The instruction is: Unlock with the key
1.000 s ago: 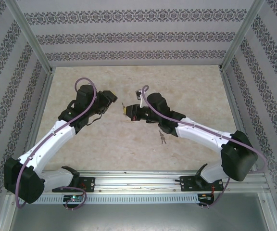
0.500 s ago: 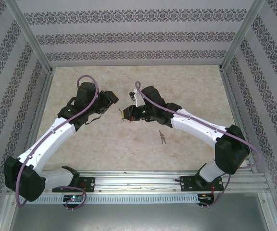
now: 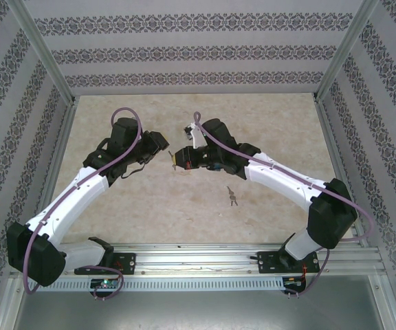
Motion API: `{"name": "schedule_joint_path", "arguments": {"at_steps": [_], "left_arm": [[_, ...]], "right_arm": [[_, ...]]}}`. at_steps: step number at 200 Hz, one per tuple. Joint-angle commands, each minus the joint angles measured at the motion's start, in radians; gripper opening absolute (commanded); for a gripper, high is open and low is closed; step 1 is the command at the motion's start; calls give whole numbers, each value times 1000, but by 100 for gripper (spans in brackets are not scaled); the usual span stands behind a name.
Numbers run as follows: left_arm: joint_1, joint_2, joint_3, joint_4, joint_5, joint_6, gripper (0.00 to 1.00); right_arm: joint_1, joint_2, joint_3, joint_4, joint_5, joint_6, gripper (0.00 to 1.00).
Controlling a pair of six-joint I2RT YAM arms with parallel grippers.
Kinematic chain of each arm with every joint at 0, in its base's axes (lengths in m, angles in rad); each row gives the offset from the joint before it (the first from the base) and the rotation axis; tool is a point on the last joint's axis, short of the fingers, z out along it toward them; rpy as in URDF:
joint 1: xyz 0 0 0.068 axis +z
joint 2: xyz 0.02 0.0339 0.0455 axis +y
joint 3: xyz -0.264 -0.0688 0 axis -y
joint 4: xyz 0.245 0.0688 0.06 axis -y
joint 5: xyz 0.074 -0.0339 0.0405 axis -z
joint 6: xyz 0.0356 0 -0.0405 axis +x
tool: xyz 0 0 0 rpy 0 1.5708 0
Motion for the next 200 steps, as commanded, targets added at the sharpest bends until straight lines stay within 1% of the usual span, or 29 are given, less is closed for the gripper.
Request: {"name": "schedule_joint_path", "arguments": {"at_steps": [1, 67, 178, 200], "left_arm": [[-8, 1, 29, -2, -17, 17, 0], [-8, 0, 27, 6, -11, 14, 0], [-10, 4, 29, 21, -3, 2, 0], [-9, 1, 29, 21, -5, 2, 0]], "right_arm": [[1, 23, 39, 9, 19, 6, 0], [1, 36, 53, 19, 25, 11, 0], [5, 67, 77, 29, -2, 21, 0], [5, 68, 73, 31, 10, 27, 0]]}}
